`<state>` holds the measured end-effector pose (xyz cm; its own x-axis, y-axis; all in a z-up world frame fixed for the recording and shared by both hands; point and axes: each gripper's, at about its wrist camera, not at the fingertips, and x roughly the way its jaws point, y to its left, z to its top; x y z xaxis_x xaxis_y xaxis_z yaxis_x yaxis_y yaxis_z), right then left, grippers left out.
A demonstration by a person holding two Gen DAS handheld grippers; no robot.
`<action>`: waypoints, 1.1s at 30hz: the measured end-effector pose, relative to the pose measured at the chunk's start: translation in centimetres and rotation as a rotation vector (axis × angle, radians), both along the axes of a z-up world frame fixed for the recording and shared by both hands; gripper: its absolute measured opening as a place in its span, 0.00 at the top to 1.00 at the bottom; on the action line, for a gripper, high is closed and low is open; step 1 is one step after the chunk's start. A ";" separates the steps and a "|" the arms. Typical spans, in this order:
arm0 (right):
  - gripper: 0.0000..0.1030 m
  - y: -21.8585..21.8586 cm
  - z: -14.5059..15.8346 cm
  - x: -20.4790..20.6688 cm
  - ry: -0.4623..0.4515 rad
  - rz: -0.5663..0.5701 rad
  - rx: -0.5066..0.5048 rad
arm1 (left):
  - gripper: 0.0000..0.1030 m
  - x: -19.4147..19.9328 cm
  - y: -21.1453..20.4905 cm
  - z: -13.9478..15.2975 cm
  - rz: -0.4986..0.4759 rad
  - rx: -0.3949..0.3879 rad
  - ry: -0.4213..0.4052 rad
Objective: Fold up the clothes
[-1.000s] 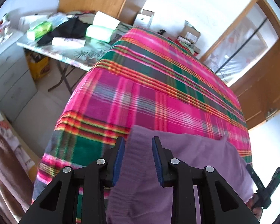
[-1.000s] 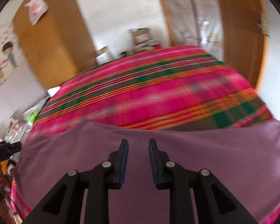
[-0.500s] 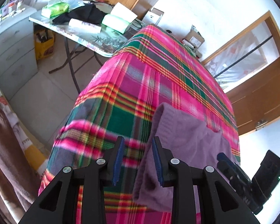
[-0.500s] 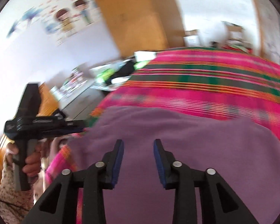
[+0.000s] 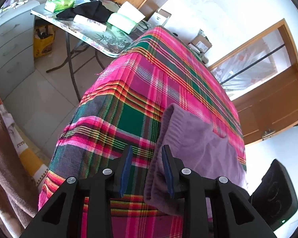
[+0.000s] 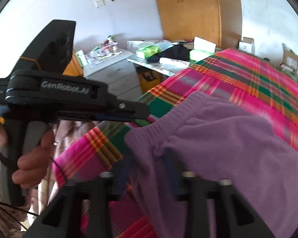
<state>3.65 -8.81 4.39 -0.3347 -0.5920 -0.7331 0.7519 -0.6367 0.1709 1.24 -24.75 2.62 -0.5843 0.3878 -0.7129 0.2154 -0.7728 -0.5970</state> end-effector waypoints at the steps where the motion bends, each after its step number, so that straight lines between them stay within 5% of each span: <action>1: 0.87 0.4 0.5 -0.1 0.007 -0.014 -0.014 | 0.69 -0.1 -0.1 0.0 0.000 0.002 0.001; 9: 0.89 6.9 4.7 -3.9 -0.001 -0.237 -0.234 | 0.69 -1.3 0.2 -0.3 -0.022 -0.018 0.008; 19: 0.90 10.2 7.1 -5.5 0.002 -0.331 -0.367 | 0.65 -4.4 3.1 -0.4 -0.131 -0.105 0.019; 33: 0.89 11.4 6.7 -6.8 -0.048 -0.347 -0.387 | 0.65 -7.6 6.3 -0.2 -0.235 -0.329 0.096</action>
<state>-3.14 2.56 11.05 -0.5304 -0.6828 -0.5024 0.4932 -0.7306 0.4722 -6.37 -18.48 2.43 -0.5770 0.2792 -0.7676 -0.0346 -0.9473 -0.3186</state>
